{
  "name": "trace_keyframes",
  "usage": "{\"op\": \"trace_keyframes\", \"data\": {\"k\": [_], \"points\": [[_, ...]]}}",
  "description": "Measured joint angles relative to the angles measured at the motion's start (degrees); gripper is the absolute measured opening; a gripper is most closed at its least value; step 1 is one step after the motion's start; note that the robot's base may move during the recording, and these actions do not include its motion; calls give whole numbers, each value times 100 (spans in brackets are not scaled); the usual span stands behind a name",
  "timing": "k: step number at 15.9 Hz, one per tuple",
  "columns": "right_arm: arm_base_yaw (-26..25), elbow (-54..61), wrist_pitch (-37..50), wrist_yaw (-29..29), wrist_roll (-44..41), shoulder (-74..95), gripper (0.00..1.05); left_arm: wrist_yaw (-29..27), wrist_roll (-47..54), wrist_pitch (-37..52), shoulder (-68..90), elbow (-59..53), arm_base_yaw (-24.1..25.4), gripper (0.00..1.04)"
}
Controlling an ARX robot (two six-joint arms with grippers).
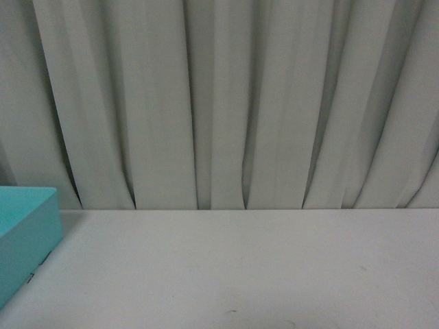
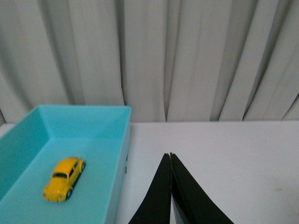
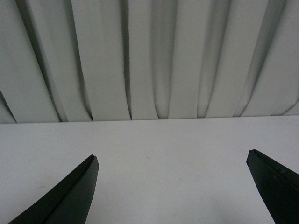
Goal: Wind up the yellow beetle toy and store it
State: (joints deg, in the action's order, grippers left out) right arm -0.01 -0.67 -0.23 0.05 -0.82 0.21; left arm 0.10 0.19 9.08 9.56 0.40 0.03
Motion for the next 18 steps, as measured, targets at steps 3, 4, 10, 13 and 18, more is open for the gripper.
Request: {"op": "trace_keyframes", "data": {"k": [3, 4, 10, 13, 18], "points": [[0, 0, 0, -2, 2, 0, 98, -7, 2, -828, -946, 17, 0, 2], [0, 0, 2, -2, 2, -2, 98, -13, 0, -920, -946, 13, -2, 2], [0, 0, 0, -2, 0, 0, 98, -13, 2, -933, -938, 0, -4, 2], [0, 0, 0, -2, 0, 0, 98, -13, -4, -931, -938, 0, -4, 20], [0, 0, 0, -2, 0, 0, 98, -13, -4, -931, -938, 0, -4, 74]]}}
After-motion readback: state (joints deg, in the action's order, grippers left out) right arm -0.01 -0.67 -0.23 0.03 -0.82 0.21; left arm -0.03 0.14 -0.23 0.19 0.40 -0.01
